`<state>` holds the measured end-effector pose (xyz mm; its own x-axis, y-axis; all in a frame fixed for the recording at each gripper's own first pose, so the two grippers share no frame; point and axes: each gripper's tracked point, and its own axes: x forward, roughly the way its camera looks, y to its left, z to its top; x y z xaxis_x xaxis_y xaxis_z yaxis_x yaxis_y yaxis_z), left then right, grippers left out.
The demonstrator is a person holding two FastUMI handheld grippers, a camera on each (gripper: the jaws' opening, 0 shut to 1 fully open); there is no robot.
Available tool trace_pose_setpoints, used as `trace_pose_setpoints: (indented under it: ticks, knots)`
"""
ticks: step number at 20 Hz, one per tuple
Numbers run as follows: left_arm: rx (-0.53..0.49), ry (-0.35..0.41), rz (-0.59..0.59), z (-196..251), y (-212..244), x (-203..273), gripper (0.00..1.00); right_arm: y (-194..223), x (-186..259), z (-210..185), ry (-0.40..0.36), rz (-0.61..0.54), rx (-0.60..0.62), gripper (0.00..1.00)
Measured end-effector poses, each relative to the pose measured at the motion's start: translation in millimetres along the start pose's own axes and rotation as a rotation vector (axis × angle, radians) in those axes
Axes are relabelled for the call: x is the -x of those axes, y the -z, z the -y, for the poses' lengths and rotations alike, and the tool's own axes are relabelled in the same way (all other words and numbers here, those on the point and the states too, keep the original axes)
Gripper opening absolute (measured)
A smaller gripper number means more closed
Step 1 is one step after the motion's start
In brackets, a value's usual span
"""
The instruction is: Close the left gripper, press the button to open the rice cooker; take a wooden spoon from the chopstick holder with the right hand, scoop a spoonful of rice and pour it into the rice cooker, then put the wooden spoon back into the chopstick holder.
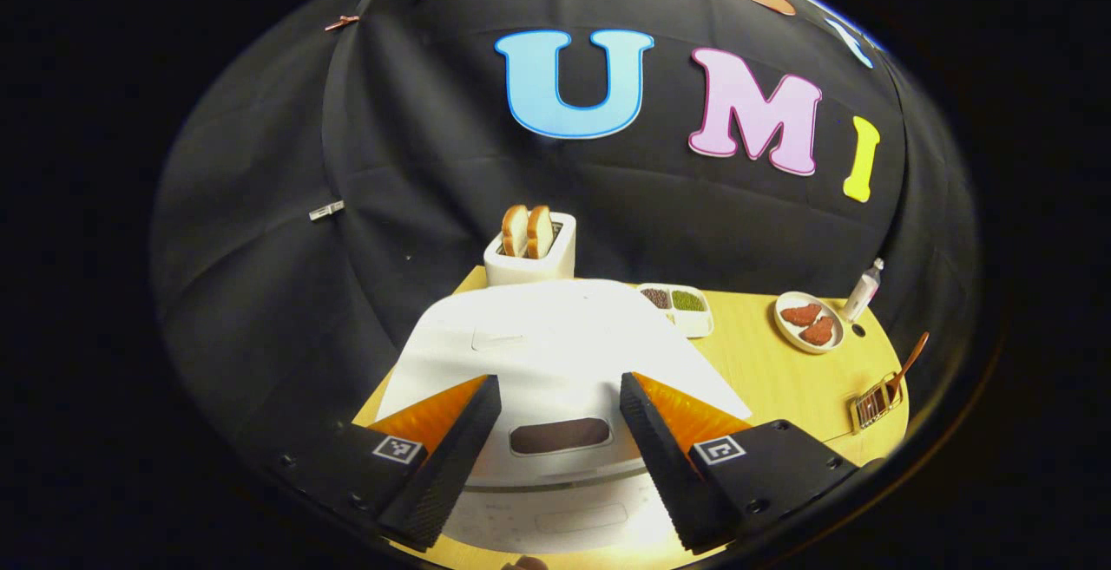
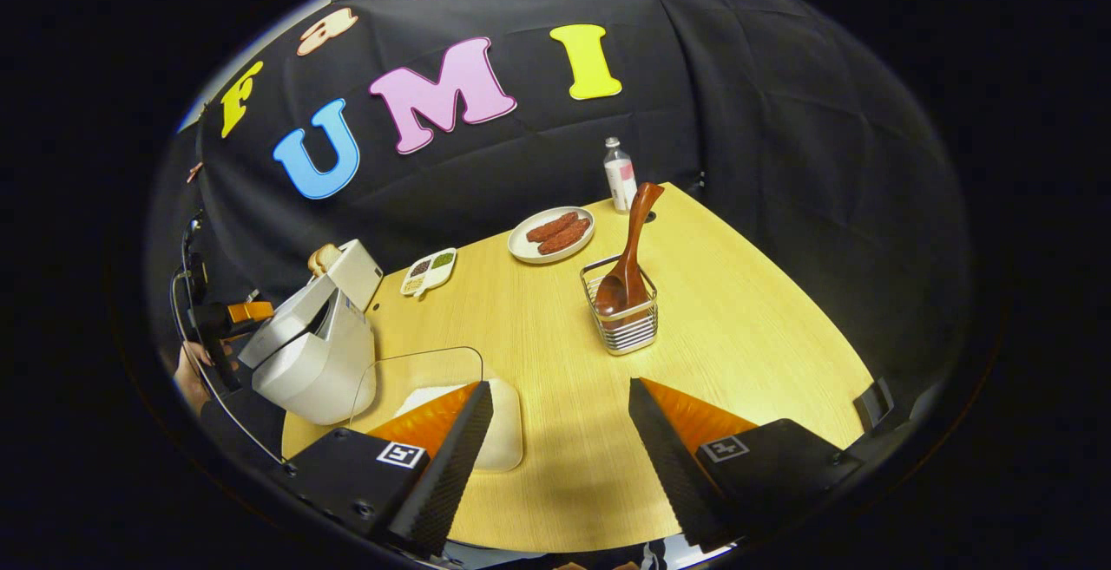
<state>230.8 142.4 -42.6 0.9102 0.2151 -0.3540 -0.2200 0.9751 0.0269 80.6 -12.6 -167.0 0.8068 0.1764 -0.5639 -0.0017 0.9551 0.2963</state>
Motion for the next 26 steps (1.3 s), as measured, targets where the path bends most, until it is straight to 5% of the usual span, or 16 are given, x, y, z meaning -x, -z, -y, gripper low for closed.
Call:
trace_pose_setpoints:
  ticks: [16, 26]
  knots:
    - [-0.026, -0.009, 0.082, 4.6, 10.7, 0.7, 0.99, 7.2, -5.6, -9.0, 0.006, 0.011, -0.018, 0.99]
    - [-0.066, 0.095, 0.386, 50.4, -40.3, 157.4, 0.96, -58.2, 53.6, -36.1, -0.01, 0.226, 0.081, 0.99]
